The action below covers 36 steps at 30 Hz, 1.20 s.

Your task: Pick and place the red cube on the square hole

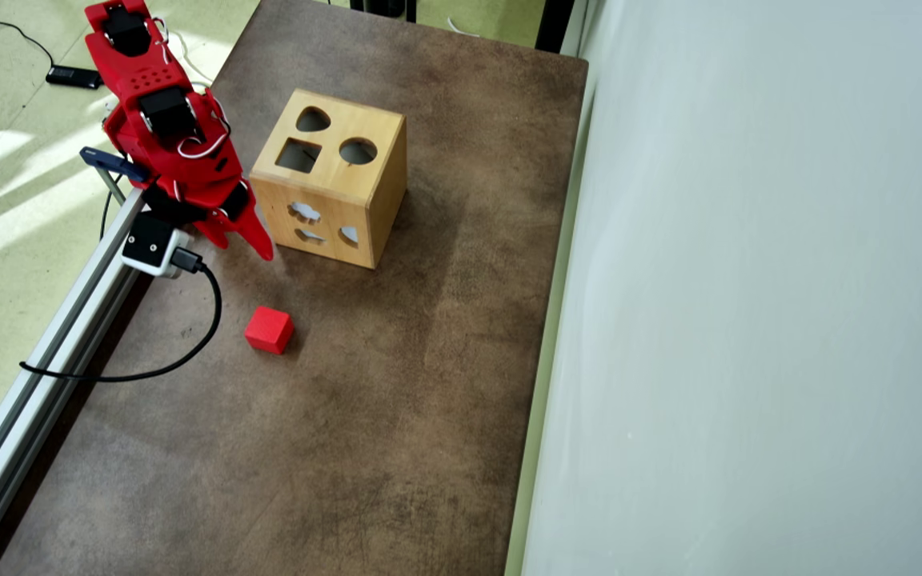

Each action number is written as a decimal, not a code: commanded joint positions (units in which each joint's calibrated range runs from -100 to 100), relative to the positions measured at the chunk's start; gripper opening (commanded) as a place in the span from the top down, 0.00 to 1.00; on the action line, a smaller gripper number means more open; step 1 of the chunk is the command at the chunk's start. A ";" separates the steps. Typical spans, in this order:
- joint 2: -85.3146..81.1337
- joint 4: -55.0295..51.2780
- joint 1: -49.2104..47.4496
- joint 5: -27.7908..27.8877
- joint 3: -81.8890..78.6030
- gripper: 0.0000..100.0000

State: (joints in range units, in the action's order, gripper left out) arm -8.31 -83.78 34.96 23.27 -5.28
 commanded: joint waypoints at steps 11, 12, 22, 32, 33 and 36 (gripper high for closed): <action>1.13 -5.37 0.25 -0.15 2.42 0.73; 1.13 -5.04 0.25 -0.15 2.42 0.73; 1.21 -4.88 0.25 -0.20 2.42 0.73; 1.30 -5.21 0.25 -0.20 2.33 0.66; 1.30 -5.29 0.33 -0.20 2.33 0.66; 2.06 -4.72 0.33 -0.20 2.42 0.66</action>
State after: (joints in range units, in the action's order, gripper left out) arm -6.61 -88.86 34.96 23.27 -5.28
